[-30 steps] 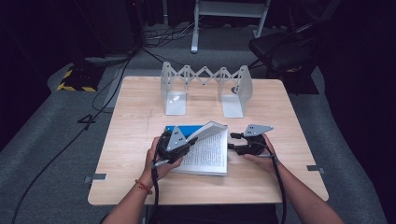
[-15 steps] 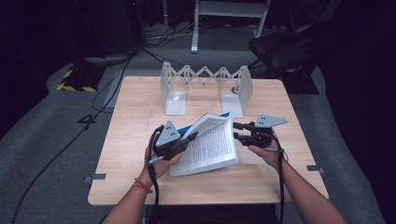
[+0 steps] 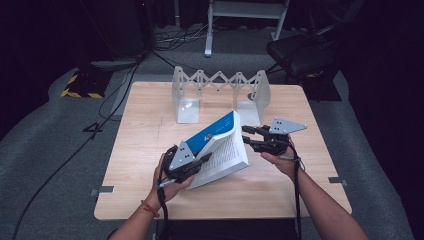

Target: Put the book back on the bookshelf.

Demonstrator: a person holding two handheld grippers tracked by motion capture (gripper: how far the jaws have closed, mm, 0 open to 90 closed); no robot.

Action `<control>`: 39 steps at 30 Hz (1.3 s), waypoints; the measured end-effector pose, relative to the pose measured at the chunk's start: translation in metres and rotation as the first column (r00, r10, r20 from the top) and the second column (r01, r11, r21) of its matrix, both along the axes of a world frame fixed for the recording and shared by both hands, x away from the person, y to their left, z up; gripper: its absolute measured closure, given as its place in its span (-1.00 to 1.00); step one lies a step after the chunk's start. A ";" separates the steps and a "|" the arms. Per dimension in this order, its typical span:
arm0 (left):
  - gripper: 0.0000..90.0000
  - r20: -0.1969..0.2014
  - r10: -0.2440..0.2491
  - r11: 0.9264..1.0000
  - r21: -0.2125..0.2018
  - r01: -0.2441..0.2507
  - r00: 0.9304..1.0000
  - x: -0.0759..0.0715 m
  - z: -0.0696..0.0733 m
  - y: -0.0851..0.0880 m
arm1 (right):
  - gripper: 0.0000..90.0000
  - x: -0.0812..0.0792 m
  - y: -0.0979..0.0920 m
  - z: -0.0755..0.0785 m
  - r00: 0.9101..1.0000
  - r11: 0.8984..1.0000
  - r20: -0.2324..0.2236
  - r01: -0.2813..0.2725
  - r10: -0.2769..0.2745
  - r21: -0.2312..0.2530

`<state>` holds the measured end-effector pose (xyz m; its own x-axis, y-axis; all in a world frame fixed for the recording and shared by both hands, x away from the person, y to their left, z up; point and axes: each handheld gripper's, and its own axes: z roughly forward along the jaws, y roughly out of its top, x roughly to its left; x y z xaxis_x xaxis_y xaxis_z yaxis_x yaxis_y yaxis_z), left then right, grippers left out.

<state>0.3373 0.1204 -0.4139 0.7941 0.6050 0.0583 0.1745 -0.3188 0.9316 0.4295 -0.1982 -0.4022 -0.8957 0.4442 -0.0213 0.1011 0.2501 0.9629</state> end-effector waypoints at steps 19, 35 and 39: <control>0.57 -0.065 -0.041 0.999 0.023 0.042 0.997 0.002 -0.026 0.026 | 0.18 -0.006 0.029 0.006 0.985 0.987 -0.063 -0.158 0.159 0.007; 0.72 -0.065 -0.172 0.984 -0.055 0.168 0.983 0.038 -0.022 -0.022 | 0.21 -0.002 -0.013 0.023 0.998 0.998 -0.006 -0.068 0.068 0.005; 0.71 -0.062 -0.207 0.976 -0.089 0.201 0.976 0.043 -0.024 -0.042 | 0.24 -0.007 -0.032 0.027 0.999 0.999 0.007 -0.039 0.039 -0.001</control>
<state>0.3805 0.0784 -0.4379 0.9015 0.4304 -0.0454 0.1800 -0.2774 0.9437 0.4224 -0.2302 -0.3754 -0.9121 0.4091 -0.0275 0.0850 0.2544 0.9634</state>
